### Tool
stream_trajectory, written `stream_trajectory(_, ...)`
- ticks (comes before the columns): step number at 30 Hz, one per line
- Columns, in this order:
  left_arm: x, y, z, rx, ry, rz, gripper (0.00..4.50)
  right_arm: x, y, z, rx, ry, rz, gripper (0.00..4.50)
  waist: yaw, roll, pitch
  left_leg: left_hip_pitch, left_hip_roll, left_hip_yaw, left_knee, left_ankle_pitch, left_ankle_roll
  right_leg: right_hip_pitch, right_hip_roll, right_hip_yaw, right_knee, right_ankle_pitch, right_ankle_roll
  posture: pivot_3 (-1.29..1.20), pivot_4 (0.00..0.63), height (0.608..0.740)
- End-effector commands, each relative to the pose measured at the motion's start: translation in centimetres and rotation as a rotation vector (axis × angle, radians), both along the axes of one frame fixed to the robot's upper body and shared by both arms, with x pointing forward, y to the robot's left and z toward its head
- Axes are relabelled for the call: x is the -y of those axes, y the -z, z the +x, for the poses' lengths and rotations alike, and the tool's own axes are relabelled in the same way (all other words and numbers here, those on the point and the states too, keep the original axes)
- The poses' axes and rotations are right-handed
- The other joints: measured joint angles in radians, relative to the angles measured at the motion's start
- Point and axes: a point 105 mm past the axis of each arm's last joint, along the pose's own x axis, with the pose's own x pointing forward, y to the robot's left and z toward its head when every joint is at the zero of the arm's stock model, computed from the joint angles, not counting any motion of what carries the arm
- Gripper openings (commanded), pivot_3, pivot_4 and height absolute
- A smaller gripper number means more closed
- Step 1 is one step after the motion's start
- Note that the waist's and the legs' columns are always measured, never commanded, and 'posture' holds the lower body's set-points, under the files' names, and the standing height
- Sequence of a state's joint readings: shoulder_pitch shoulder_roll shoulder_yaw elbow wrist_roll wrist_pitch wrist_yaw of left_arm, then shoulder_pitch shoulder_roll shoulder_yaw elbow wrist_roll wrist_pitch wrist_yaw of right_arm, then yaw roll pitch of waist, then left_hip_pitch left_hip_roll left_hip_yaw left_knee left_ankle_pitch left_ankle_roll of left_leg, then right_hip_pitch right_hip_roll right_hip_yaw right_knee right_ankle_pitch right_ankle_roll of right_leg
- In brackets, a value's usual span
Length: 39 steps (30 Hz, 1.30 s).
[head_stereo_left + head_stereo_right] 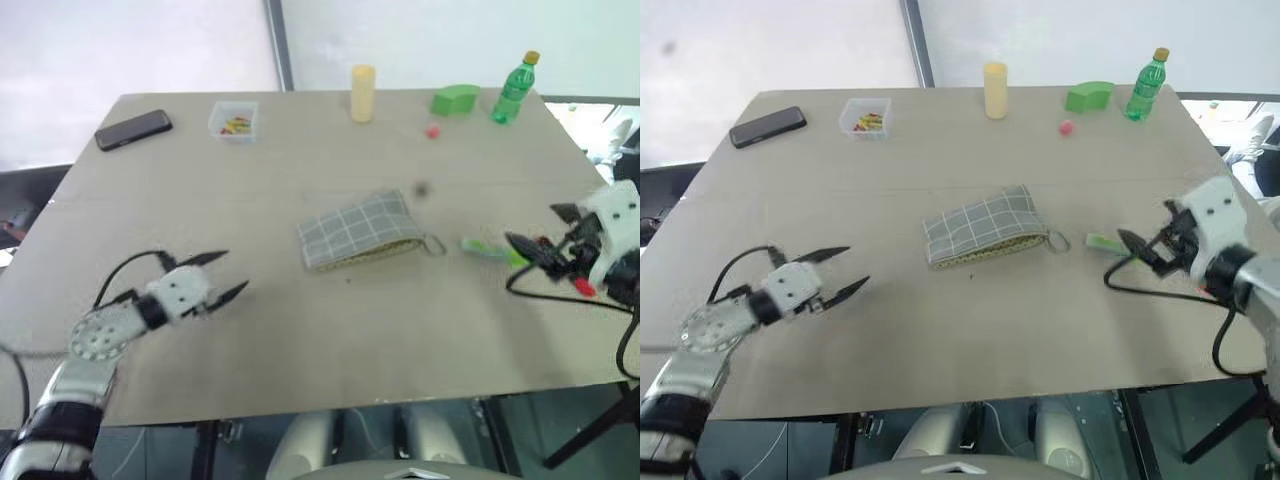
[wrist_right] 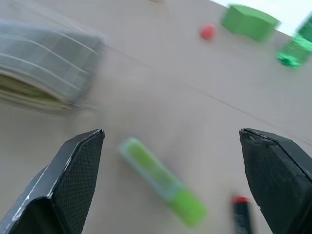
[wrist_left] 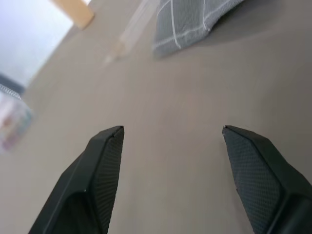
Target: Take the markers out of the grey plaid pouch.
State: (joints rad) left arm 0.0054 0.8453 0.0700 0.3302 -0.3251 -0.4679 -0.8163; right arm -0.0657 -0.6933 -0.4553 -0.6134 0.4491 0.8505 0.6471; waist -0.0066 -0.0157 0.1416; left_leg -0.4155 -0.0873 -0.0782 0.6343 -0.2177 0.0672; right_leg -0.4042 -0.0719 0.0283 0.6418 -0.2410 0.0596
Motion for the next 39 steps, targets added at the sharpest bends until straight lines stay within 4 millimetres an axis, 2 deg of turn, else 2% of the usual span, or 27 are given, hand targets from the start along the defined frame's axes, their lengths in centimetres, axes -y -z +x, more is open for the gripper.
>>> stream_trajectory(1, -0.7, -2.5, -1.0, -0.061, -0.061, -0.273, 3.31, -0.3, -0.1, -2.1, 0.048, -0.030, -0.027, 4.49, 0.005, -0.001, 0.000, 0.000, 0.000, 0.000, 0.000, -0.001, -0.002, 0.000, 0.000, 0.000, 0.000, 0.000, 0.000, 0.00, 0.150, 0.740)
stream_trajectory(4, -0.5, -3.5, -2.0, -0.133, -0.092, -0.396, 3.31, 0.4, 1.3, -3.4, 0.022, -0.002, -0.033, 4.49, 0.015, -0.002, -0.001, 0.002, 0.000, -0.001, 0.001, -0.002, -0.004, 0.002, 0.000, -0.001, 0.000, 0.000, 0.000, 0.00, 0.150, 0.740)
stream_trajectory(8, -0.2, -4.4, -2.9, -0.173, -0.109, -0.405, 3.31, 2.0, 2.6, -4.8, 0.014, 0.059, -0.151, 4.49, 0.022, -0.001, -0.001, 0.003, 0.001, 0.000, 0.001, -0.002, -0.004, 0.003, 0.000, -0.001, 0.000, -0.001, -0.002, 0.00, 0.150, 0.740)
stream_trajectory(13, 0.1, -5.0, -3.0, -0.193, -0.106, -0.419, 3.31, 3.6, 3.5, -6.0, -0.020, 0.102, -0.188, 4.49, 0.021, -0.001, -0.001, 0.003, 0.001, 0.000, 0.001, -0.002, -0.004, 0.003, 0.001, -0.001, 0.000, -0.001, -0.001, 0.00, 0.150, 0.740)
stream_trajectory(17, 0.5, -4.9, -2.9, -0.194, -0.096, -0.415, 3.31, 3.4, 3.8, -6.1, -0.038, 0.098, -0.173, 4.49, 0.021, -0.001, -0.001, 0.003, 0.001, 0.000, 0.001, -0.002, -0.004, 0.003, 0.001, -0.001, -0.001, -0.002, -0.002, 0.00, 0.150, 0.740)
stream_trajectory(21, 1.8, -4.8, -2.9, -0.204, -0.064, -0.427, 3.31, 2.6, 3.1, -5.6, -0.029, 0.071, -0.140, 4.49, 0.021, -0.001, -0.001, 0.003, 0.001, 0.000, 0.001, -0.002, -0.004, 0.003, 0.001, -0.001, -0.001, -0.002, -0.002, 0.00, 0.150, 0.740)
stream_trajectory(27, 2.4, -4.5, -2.9, -0.208, -0.052, -0.418, 3.31, 3.4, 3.4, -6.0, -0.051, 0.083, -0.147, 4.49, 0.026, -0.001, -0.001, 0.002, 0.001, 0.000, 0.001, -0.002, -0.005, 0.003, 0.000, -0.002, -0.002, -0.002, -0.002, 0.00, 0.150, 0.740)
stream_trajectory(30, 3.5, -4.2, -3.3, -0.245, 0.001, -0.408, 3.31, 3.4, 3.7, -6.2, -0.074, 0.051, -0.142, 4.49, 0.024, -0.001, -0.001, 0.002, 0.001, 0.000, 0.001, -0.002, -0.005, 0.003, 0.000, -0.002, -0.002, -0.002, -0.002, 0.00, 0.150, 0.740)
stream_trajectory(33, 5.3, -2.9, -3.0, -0.180, 0.119, -0.202, 3.31, 2.7, 3.9, -5.7, -0.060, 0.023, -0.141, 4.49, 0.024, -0.001, -0.001, 0.002, 0.001, 0.000, 0.001, -0.002, -0.005, 0.004, 0.000, -0.002, -0.003, -0.002, -0.003, 0.00, 0.150, 0.740)
stream_trajectory(35, 5.9, -2.6, -0.8, -0.023, 0.133, 0.006, 3.31, 2.3, 4.0, -5.4, -0.049, 0.015, -0.135, 4.49, 0.029, -0.001, -0.001, 0.003, 0.001, 0.001, 0.001, -0.002, -0.005, 0.004, 0.000, -0.002, -0.003, -0.003, -0.004, 0.00, 0.150, 0.740)
stream_trajectory(37, 6.9, -2.7, 1.8, 0.130, 0.156, 0.158, 3.31, 1.8, 3.8, -5.2, -0.031, 0.011, -0.128, 4.49, 0.044, -0.001, -0.001, 0.003, 0.002, 0.000, 0.001, -0.002, -0.005, 0.006, -0.001, -0.004, -0.003, -0.003, -0.004, 0.00, 0.150, 0.740)
stream_trajectory(39, 8.0, -2.4, 3.8, 0.211, 0.189, 0.257, 3.31, 1.4, 3.6, -5.1, -0.014, 0.013, -0.127, 4.49, 0.052, -0.001, -0.001, 0.003, 0.002, 0.000, 0.001, -0.002, -0.006, 0.006, -0.001, -0.006, -0.003, -0.002, -0.005, 0.00, 0.150, 0.740)
